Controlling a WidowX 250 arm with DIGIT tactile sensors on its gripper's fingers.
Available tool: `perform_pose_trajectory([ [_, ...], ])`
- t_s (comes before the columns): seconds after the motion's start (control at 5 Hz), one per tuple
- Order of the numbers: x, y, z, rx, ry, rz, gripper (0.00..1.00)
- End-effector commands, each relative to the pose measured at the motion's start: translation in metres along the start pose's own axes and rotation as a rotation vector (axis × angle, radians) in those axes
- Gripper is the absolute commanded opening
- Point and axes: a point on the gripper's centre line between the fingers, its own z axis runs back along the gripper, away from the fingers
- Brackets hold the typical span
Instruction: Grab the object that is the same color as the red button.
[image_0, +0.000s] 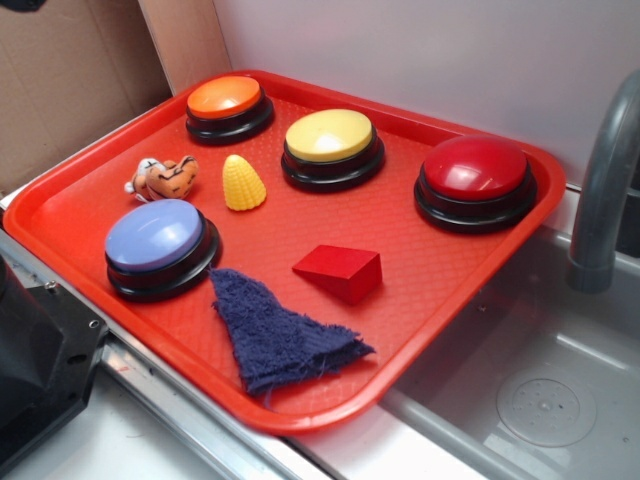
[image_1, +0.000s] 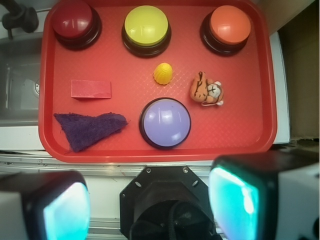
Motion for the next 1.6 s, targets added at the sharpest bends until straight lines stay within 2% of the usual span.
perform_pose_trajectory([
  [0.0, 0.0, 0.0, 0.0, 0.0, 0.0, 0.0, 1.0],
  [0.2, 0.027, -0.018, -0.016, 0.073, -0.009, -0.257, 1.0],
  [0.4, 0.043, -0.043, -0.039, 0.169, 0.02, -0.519, 1.0],
  [0.6, 0.054, -0.075, -0.074, 0.206, 0.044, -0.775, 1.0],
  [0.8, 0.058, -0.092, -0.106, 0.209, 0.115, -1.036, 1.0],
  [1.0, 0.064, -0.095, -0.135, 0.194, 0.156, -1.292, 1.0],
  [1.2, 0.064, -0.089, -0.154, 0.175, 0.207, -1.503, 1.0],
  [1.4, 0.06, -0.092, -0.167, 0.14, 0.257, -1.549, 1.0],
])
